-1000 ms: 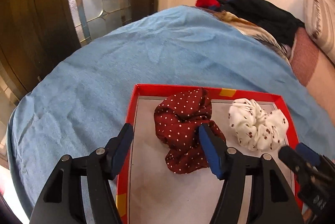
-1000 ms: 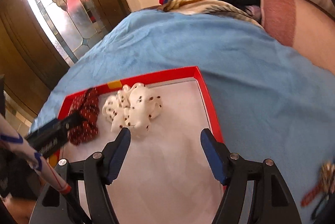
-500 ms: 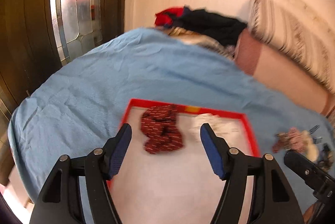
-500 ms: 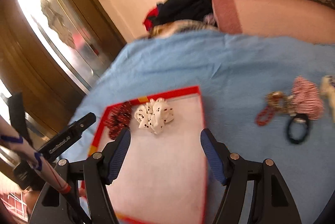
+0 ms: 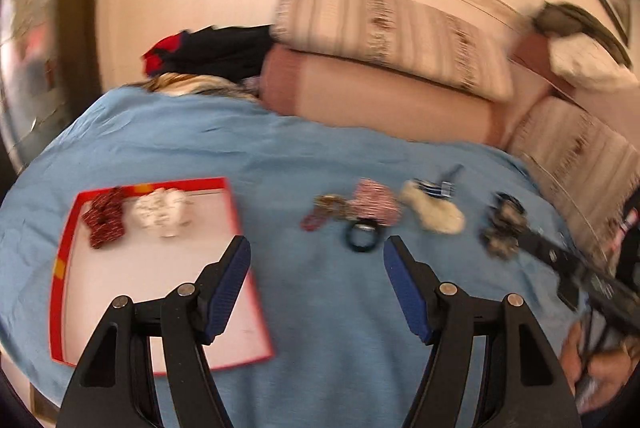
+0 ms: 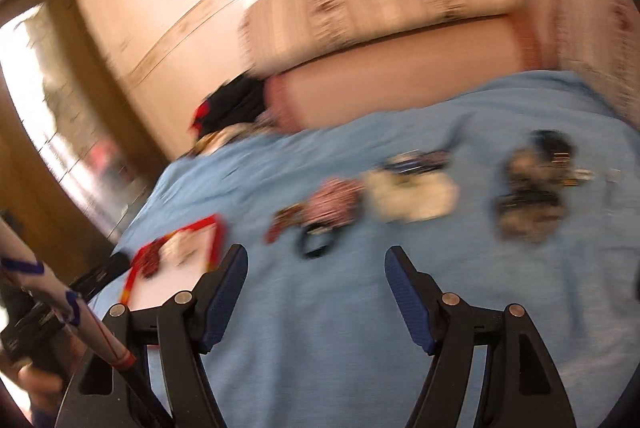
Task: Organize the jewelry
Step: 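Grasp the red bead bracelet with the left tool while the right grasps the black hair tie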
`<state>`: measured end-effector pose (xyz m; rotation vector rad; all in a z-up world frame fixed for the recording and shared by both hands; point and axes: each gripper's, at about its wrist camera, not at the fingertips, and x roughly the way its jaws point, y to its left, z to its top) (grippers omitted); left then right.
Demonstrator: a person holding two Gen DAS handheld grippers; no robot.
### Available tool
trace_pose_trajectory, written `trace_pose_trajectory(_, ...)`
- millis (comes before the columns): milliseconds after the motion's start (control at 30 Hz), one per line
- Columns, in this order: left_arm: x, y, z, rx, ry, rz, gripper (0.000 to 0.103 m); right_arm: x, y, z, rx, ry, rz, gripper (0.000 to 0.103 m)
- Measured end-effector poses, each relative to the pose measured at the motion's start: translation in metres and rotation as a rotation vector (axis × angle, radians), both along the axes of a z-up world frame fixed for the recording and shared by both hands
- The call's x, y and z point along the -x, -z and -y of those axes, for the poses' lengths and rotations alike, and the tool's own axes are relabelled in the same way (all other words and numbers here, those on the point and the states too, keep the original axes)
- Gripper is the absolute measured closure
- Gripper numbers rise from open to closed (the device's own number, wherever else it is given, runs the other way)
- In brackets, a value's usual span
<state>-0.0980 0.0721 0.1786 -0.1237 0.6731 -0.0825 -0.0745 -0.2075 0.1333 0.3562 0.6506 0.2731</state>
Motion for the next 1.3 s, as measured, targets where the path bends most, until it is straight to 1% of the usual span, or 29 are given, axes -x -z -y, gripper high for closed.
trace_pose_trajectory(67, 0.002, -0.012, 0.022, 0.001, 0.046, 0.014, 0.034, 0.004, -0.002, 0.033, 0.013, 0.080, 0.008, 0.027)
trace_pose_trajectory(100, 0.001, -0.018, 0.032, 0.003, 0.068, 0.022, 0.033, 0.004, -0.002, 0.052, 0.003, 0.126, 0.016, 0.027)
trace_pose_trajectory(167, -0.005, -0.027, 0.049, 0.010, 0.098, 0.027, 0.026, 0.001, 0.001, 0.082, -0.012, 0.187, 0.002, 0.027)
trace_pose_trajectory(200, -0.012, -0.028, 0.055, 0.012, 0.112, 0.025, 0.025, -0.001, 0.004, 0.093, -0.014, 0.218, -0.006, 0.027)
trace_pose_trajectory(267, -0.022, -0.024, 0.061, 0.008, 0.109, 0.015, 0.025, -0.005, 0.012, 0.118, -0.025, 0.276, -0.018, 0.027)
trace_pose_trajectory(333, -0.042, -0.011, 0.064, 0.010, 0.118, -0.010, 0.025, -0.010, 0.022, 0.135, -0.031, 0.321, -0.057, 0.027)
trace_pose_trajectory(400, -0.066, 0.005, 0.057, 0.024, 0.117, -0.046, 0.025, -0.012, 0.032, 0.153, -0.076, 0.333, -0.080, 0.027)
trace_pose_trajectory(467, -0.092, 0.024, 0.038, 0.046, 0.083, -0.091, 0.025, -0.013, 0.040, 0.163, -0.103, 0.343, -0.098, 0.027)
trace_pose_trajectory(533, -0.120, 0.047, 0.012, 0.078, 0.021, -0.160, 0.026, -0.014, 0.046, 0.170, -0.126, 0.338, -0.112, 0.027)
trace_pose_trajectory(600, -0.143, 0.065, -0.011, 0.142, -0.017, -0.206, 0.027, -0.018, 0.052, 0.170, -0.143, 0.331, -0.126, 0.027)
trace_pose_trajectory(633, -0.153, 0.075, -0.020, 0.171, -0.032, -0.228, 0.031, -0.020, 0.054, 0.170, -0.153, 0.328, -0.131, 0.027)
trace_pose_trajectory(700, -0.172, 0.095, -0.029, 0.198, -0.041, -0.268, 0.035, -0.025, 0.058, 0.167, -0.172, 0.312, -0.147, 0.027)
trace_pose_trajectory(767, -0.183, 0.112, -0.031, 0.215, -0.039, -0.299, 0.049, -0.028, 0.062, 0.162, -0.187, 0.297, -0.156, 0.027)
trace_pose_trajectory(800, -0.188, 0.119, -0.029, 0.220, -0.025, -0.316, 0.055, -0.033, 0.063, 0.156, -0.193, 0.273, -0.164, 0.027)
trace_pose_trajectory(833, -0.194, 0.125, -0.026, 0.210, -0.010, -0.336, 0.066, -0.035, 0.064, 0.150, -0.193, 0.254, -0.168, 0.027)
trace_pose_trajectory(867, -0.197, 0.130, -0.023, 0.188, 0.001, -0.350, 0.072, -0.039, 0.065, 0.140, -0.187, 0.220, -0.170, 0.027)
trace_pose_trajectory(967, -0.199, 0.141, -0.012, 0.094, 0.040, -0.365, 0.072, -0.047, 0.063, 0.111, -0.181, 0.103, -0.167, 0.027)
trace_pose_trajectory(1067, -0.202, 0.148, -0.005, 0.002, 0.069, -0.359, 0.072, -0.051, 0.059, 0.082, -0.138, 0.012, -0.145, 0.027)
trace_pose_trajectory(1100, -0.203, 0.150, -0.006, -0.007, 0.067, -0.359, 0.072, -0.052, 0.058, 0.073, -0.125, -0.016, -0.137, 0.027)
trace_pose_trajectory(1167, -0.207, 0.156, -0.008, 0.012, 0.070, -0.359, 0.072, -0.054, 0.060, 0.058, -0.101, -0.064, -0.131, 0.027)
trace_pose_trajectory(1200, -0.208, 0.159, -0.008, 0.009, 0.068, -0.365, 0.072, -0.055, 0.062, 0.051, -0.098, -0.085, -0.136, 0.027)
trace_pose_trajectory(1267, -0.211, 0.158, -0.001, -0.038, 0.069, -0.358, 0.072, -0.060, 0.065, 0.040, -0.092, -0.115, -0.146, 0.027)
trace_pose_trajectory(1300, -0.212, 0.159, 0.001, -0.061, 0.059, -0.354, 0.075, -0.064, 0.066, 0.034, -0.077, -0.125, -0.152, 0.027)
